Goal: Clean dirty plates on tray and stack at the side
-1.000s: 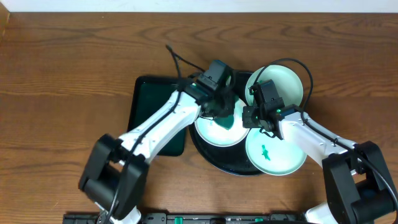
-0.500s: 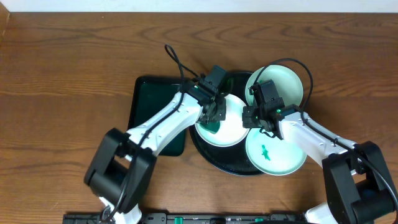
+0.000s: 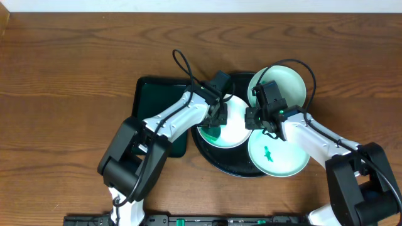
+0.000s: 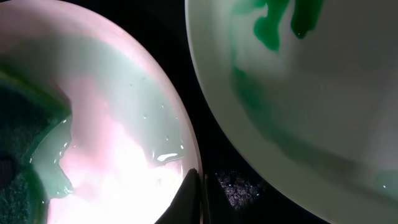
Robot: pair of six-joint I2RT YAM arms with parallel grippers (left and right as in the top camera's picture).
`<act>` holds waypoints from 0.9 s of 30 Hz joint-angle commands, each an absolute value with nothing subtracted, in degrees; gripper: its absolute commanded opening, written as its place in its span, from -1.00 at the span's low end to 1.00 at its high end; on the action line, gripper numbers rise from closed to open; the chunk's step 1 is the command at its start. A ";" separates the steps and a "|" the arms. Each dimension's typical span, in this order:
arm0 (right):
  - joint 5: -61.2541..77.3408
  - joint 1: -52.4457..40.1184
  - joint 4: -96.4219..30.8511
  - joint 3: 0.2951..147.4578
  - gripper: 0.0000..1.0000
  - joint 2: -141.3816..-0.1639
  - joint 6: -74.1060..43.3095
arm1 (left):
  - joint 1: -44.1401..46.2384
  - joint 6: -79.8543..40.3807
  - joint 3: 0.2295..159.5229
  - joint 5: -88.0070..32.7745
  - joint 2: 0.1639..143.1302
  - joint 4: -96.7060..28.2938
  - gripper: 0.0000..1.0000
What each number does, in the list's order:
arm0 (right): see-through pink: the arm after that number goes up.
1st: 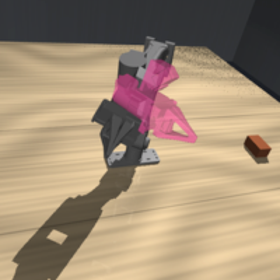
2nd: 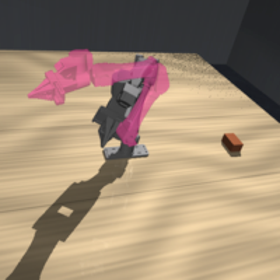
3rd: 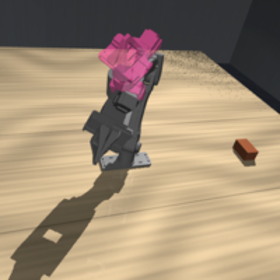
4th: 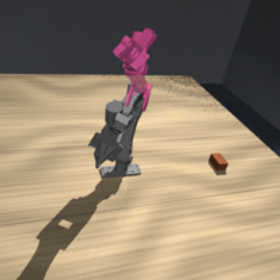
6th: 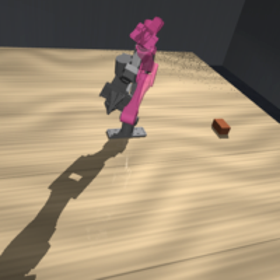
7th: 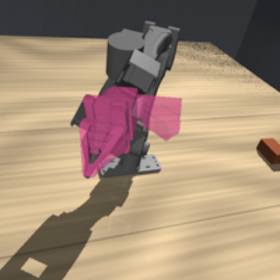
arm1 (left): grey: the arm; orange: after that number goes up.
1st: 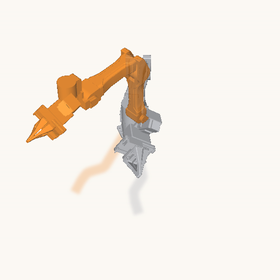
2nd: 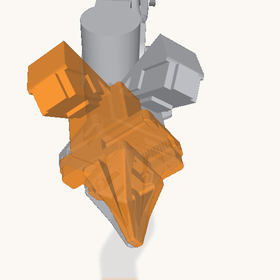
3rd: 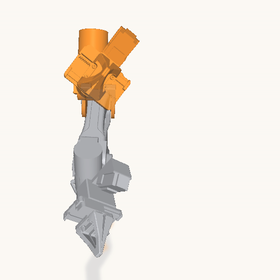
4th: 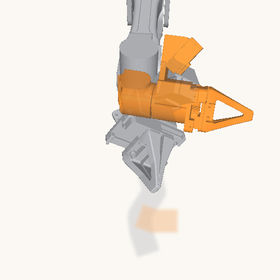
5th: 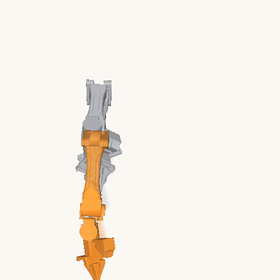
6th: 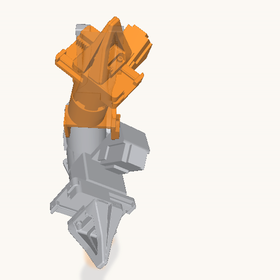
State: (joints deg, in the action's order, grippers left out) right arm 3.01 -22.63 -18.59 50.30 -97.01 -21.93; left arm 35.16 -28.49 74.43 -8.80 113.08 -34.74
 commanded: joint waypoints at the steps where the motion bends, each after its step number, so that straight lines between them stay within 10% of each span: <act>1: 3.77 -23.35 -18.35 51.27 -0.98 -96.71 -22.20 | 35.33 -28.29 72.60 -16.45 118.17 -34.02 -0.85; 27: 4.99 -23.35 -18.04 51.27 -0.98 -96.71 -21.61 | 35.33 -28.16 72.49 -4.97 102.26 -32.10 -0.86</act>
